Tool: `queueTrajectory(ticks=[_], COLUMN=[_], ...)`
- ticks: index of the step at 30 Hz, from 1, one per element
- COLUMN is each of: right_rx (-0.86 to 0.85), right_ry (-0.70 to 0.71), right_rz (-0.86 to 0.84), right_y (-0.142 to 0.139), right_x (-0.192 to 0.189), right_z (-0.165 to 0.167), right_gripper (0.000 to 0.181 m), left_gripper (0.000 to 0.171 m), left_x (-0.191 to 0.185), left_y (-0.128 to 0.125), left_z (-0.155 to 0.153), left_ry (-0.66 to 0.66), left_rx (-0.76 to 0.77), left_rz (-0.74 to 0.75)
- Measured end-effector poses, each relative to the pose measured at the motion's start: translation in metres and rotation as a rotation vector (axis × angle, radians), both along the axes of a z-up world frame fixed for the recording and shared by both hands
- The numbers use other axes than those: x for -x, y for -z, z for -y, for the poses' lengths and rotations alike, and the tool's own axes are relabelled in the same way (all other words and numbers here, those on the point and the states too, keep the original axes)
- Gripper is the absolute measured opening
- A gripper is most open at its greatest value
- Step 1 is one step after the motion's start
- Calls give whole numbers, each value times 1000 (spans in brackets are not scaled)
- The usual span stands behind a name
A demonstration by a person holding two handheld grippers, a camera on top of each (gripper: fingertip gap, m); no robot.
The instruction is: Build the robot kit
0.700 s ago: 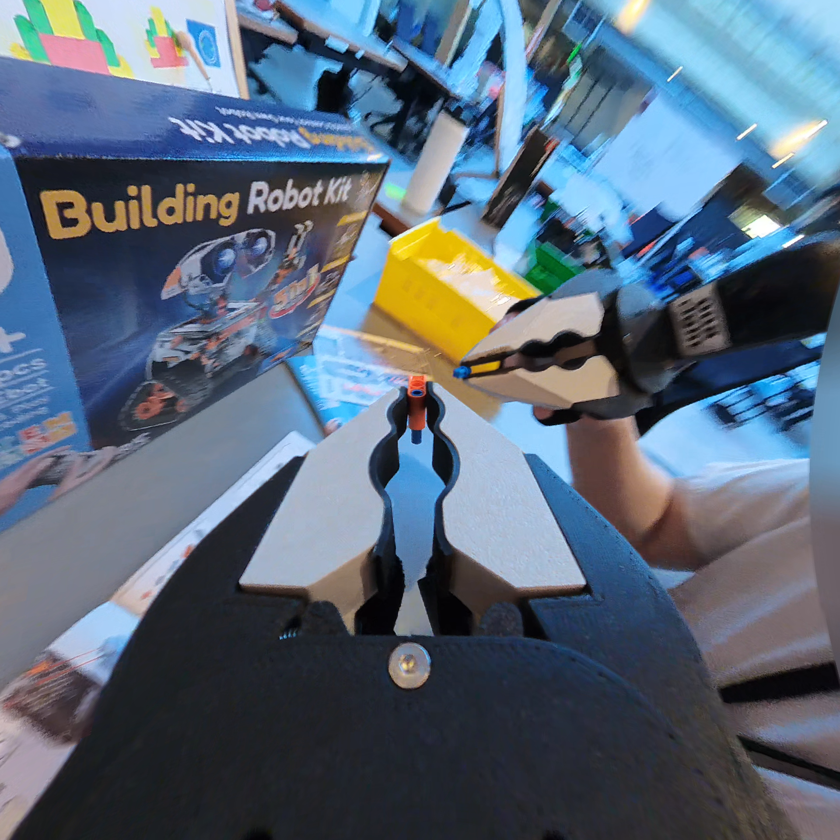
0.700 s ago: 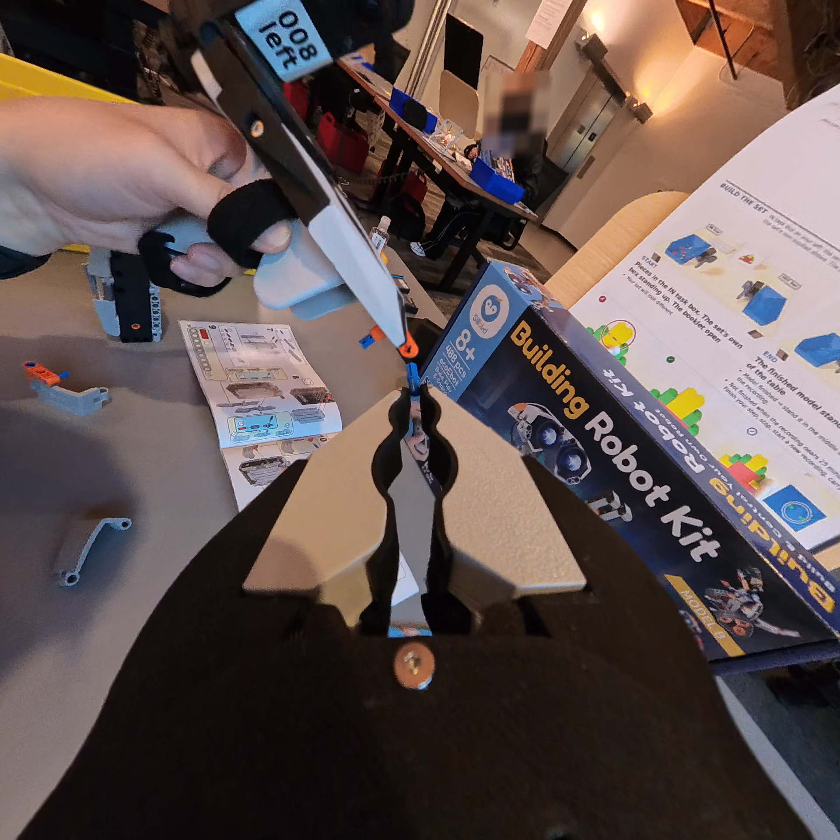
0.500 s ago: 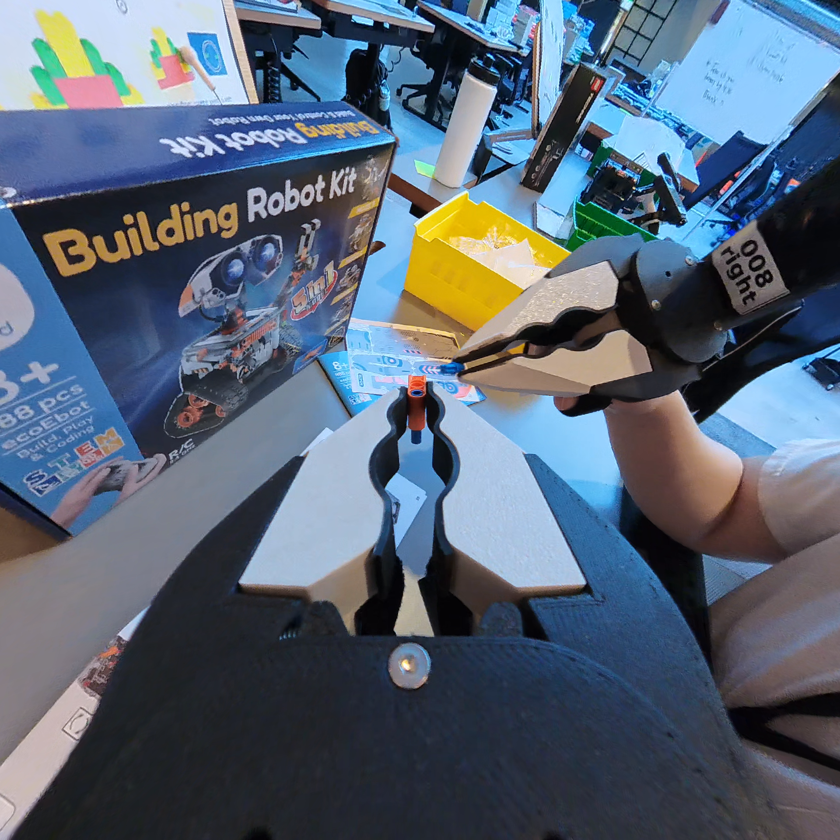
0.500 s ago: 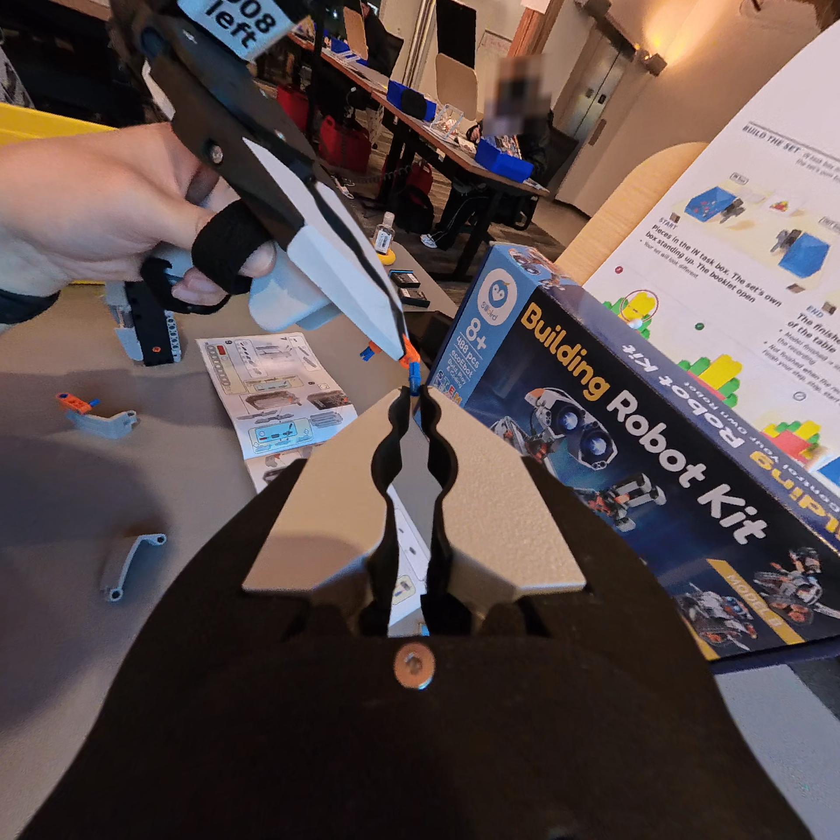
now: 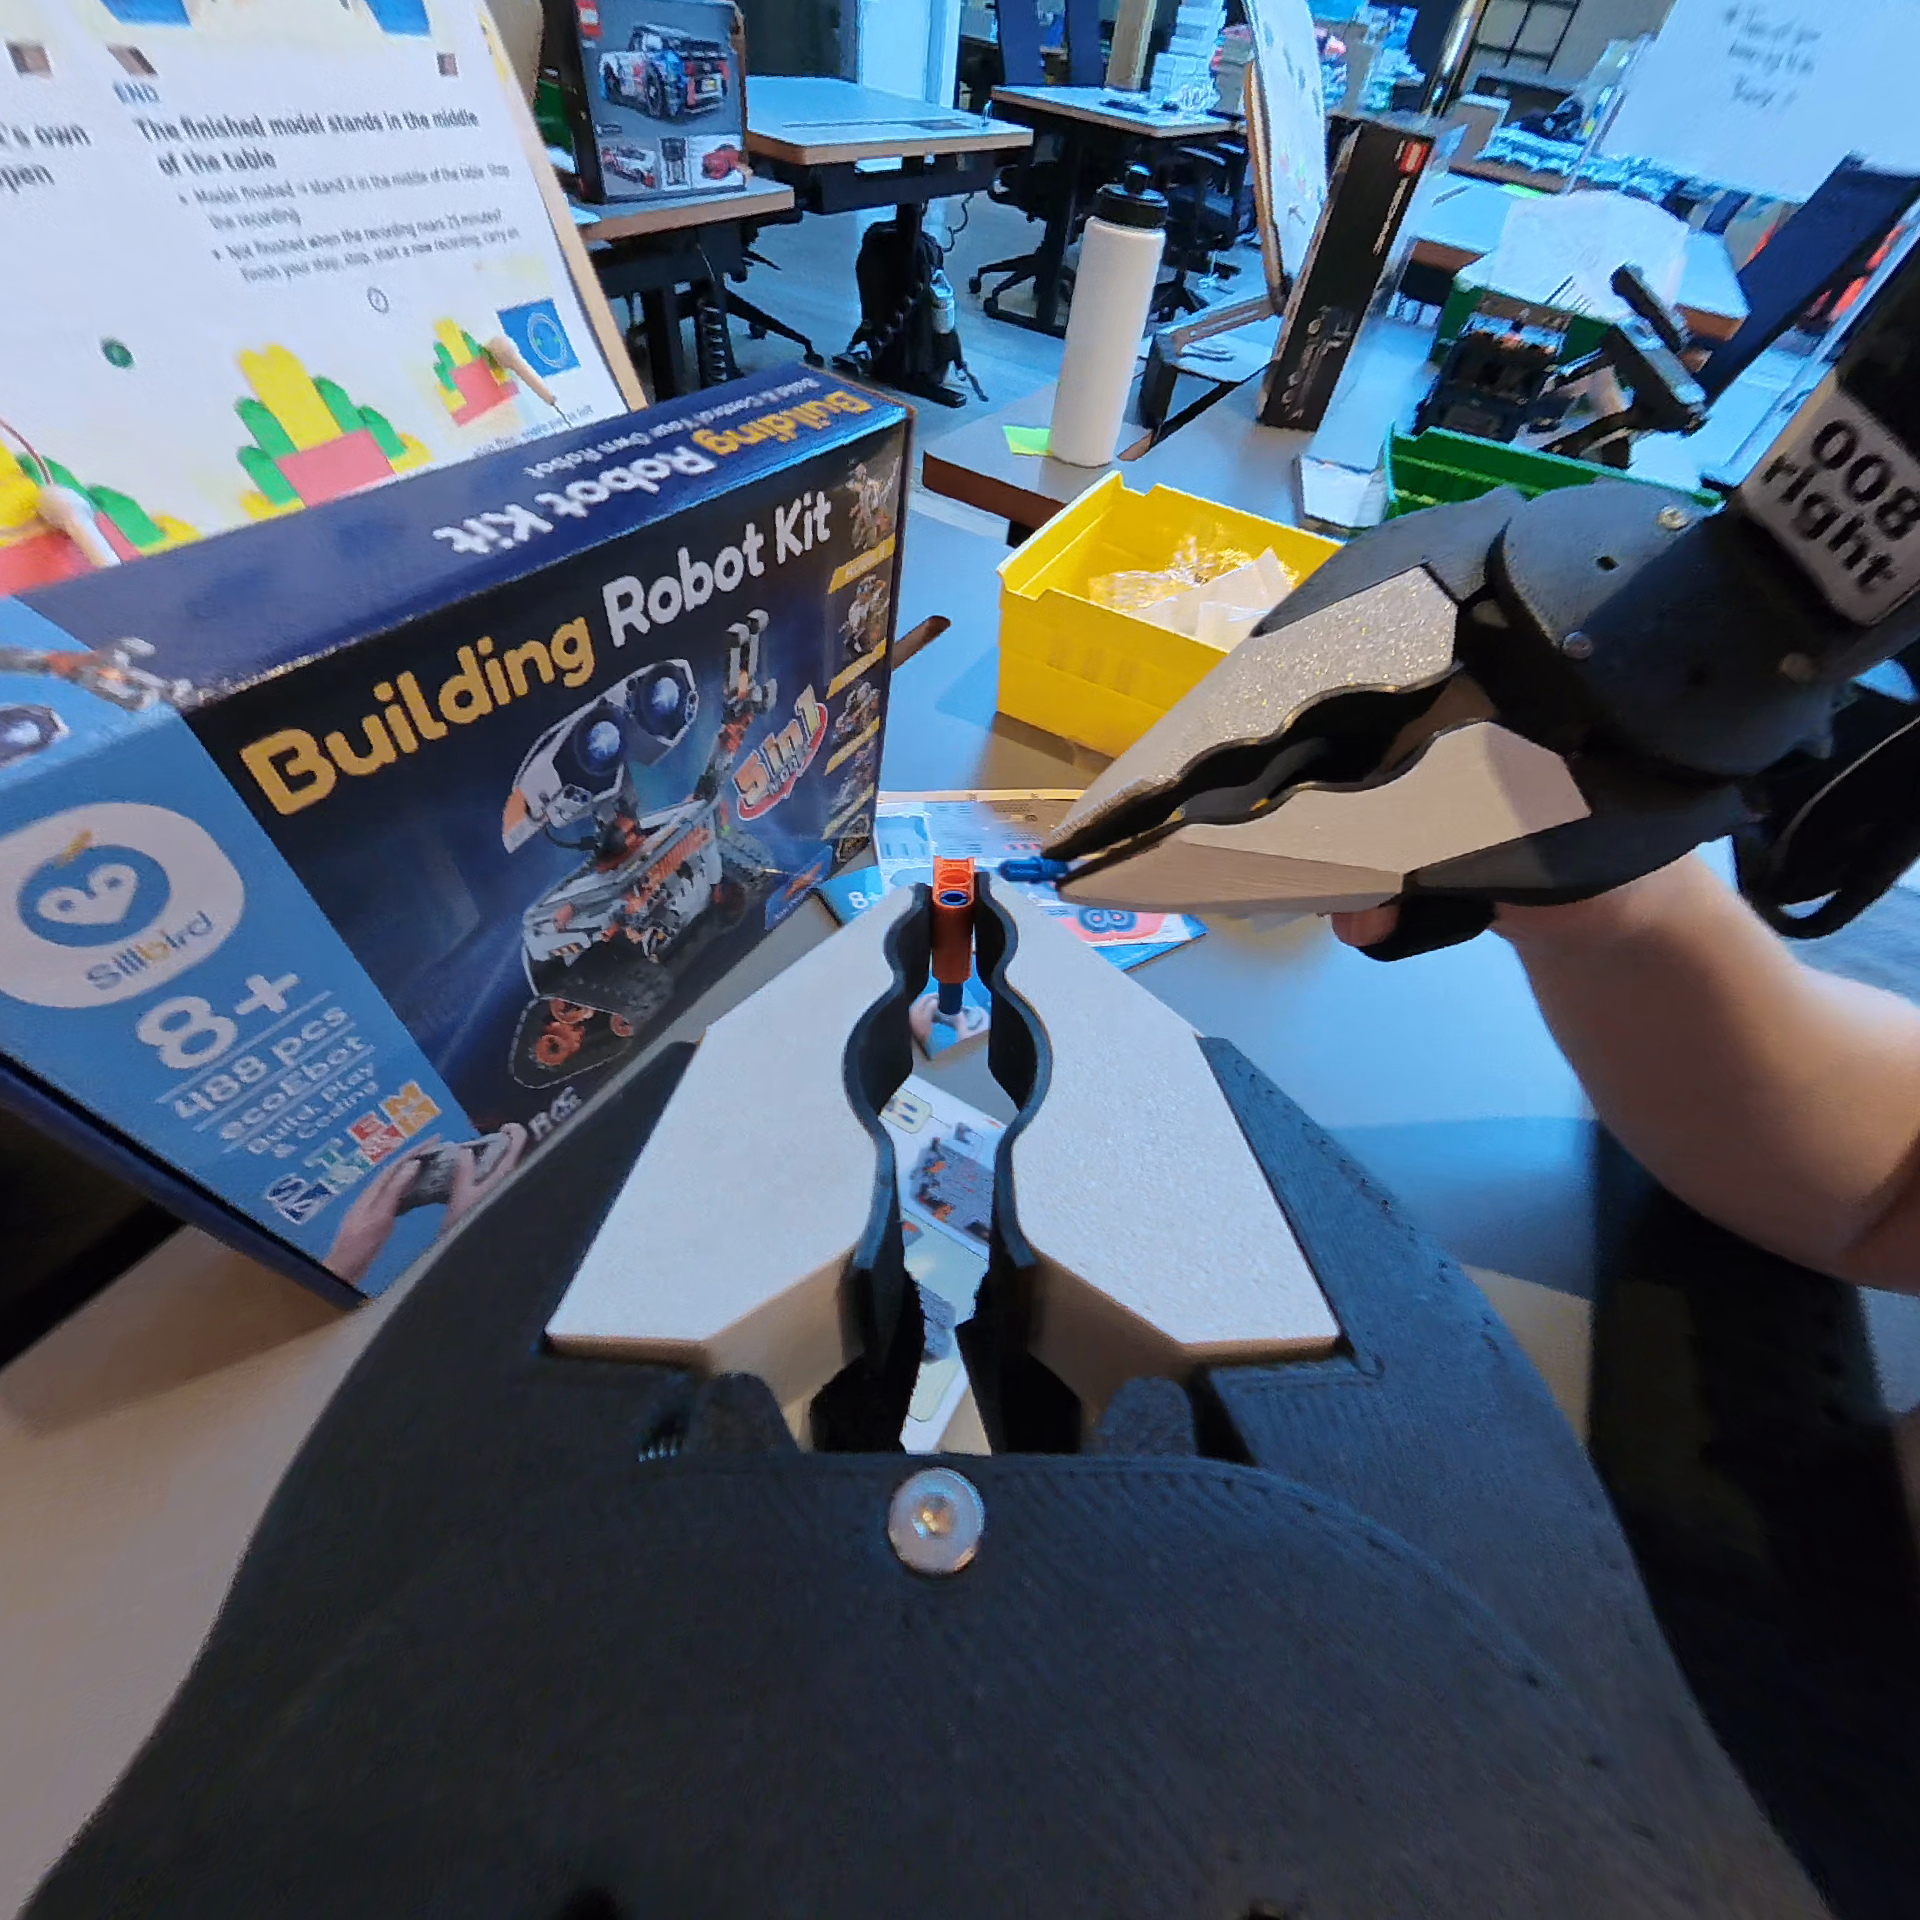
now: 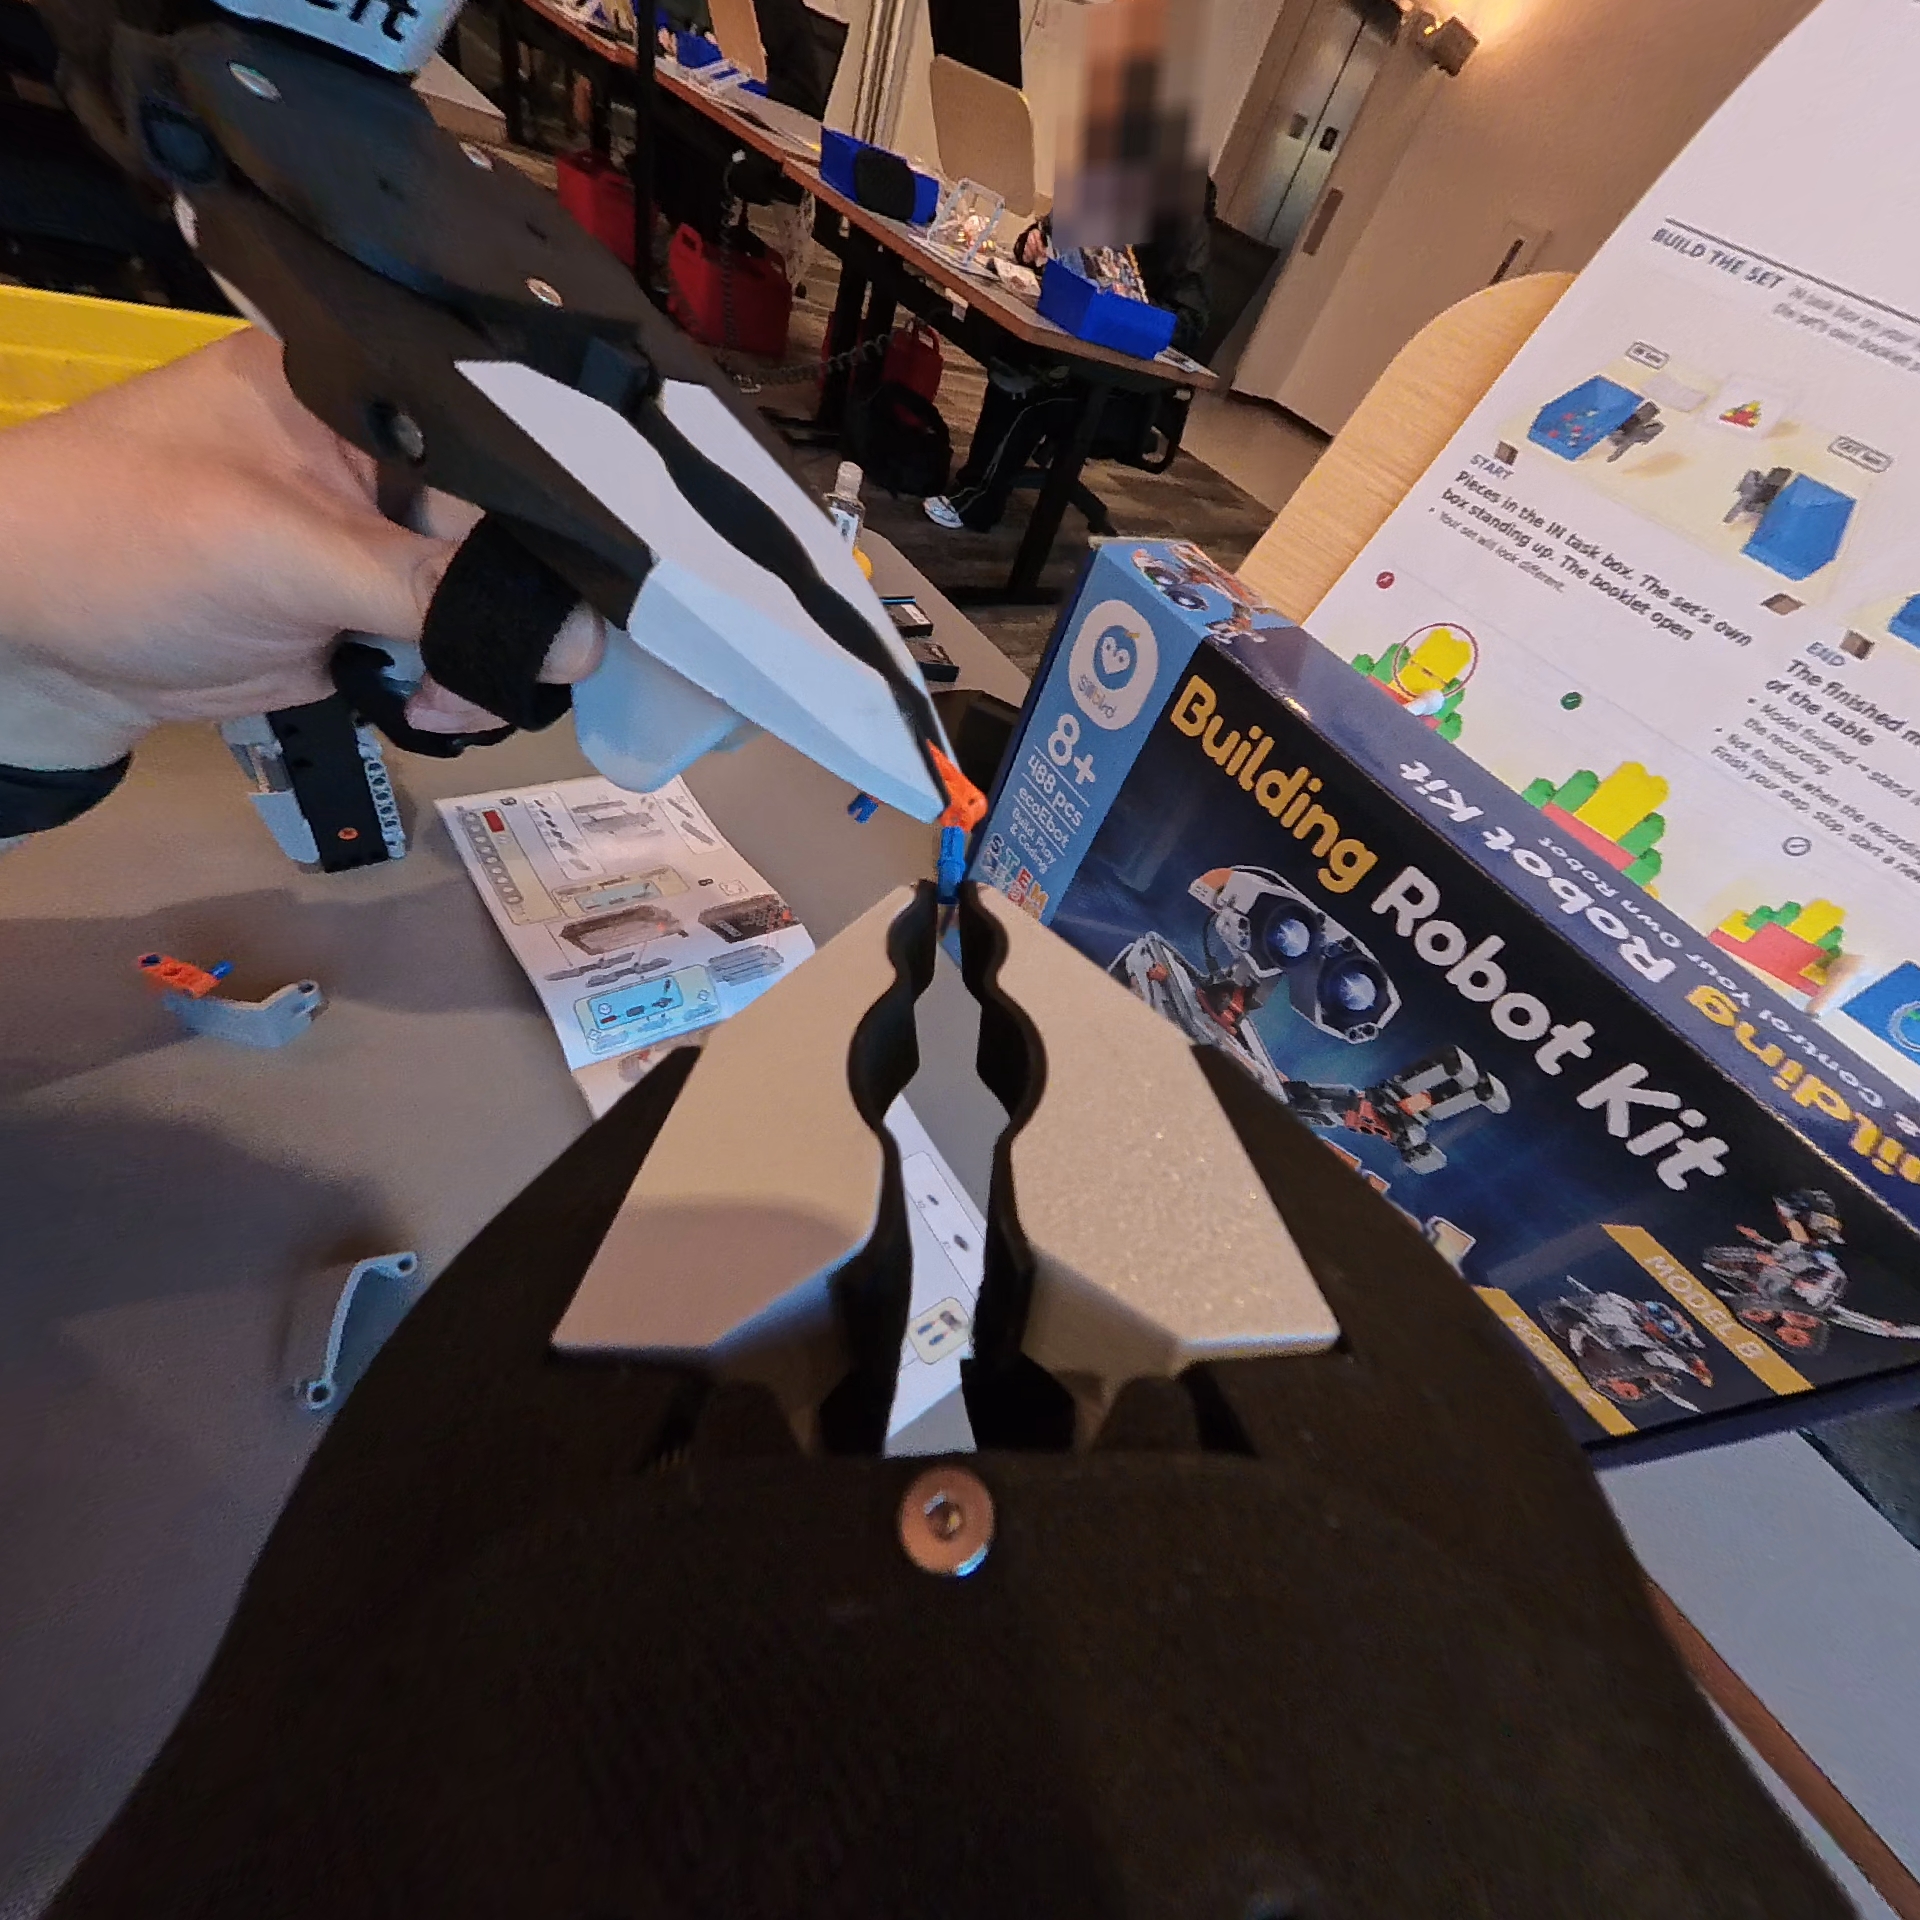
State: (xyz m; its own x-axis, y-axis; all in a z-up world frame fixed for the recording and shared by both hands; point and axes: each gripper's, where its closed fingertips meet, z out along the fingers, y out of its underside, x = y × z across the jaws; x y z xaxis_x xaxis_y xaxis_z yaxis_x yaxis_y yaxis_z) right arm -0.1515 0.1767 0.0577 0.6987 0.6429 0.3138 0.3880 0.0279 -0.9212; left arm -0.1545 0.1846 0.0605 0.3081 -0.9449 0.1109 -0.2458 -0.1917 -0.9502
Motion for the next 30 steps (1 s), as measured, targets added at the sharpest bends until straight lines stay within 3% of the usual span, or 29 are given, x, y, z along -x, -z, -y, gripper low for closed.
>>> queueTrajectory(ticks=[30], right_rx=[-7], right_ry=[83], right_rz=[56], right_y=[10], right_x=[-6], right_z=[-10], right_gripper=[3], left_gripper=[5], left_x=[-5], left_y=[13], left_z=[-9], left_ry=[-130], left_rx=[-130], left_rz=[-152])
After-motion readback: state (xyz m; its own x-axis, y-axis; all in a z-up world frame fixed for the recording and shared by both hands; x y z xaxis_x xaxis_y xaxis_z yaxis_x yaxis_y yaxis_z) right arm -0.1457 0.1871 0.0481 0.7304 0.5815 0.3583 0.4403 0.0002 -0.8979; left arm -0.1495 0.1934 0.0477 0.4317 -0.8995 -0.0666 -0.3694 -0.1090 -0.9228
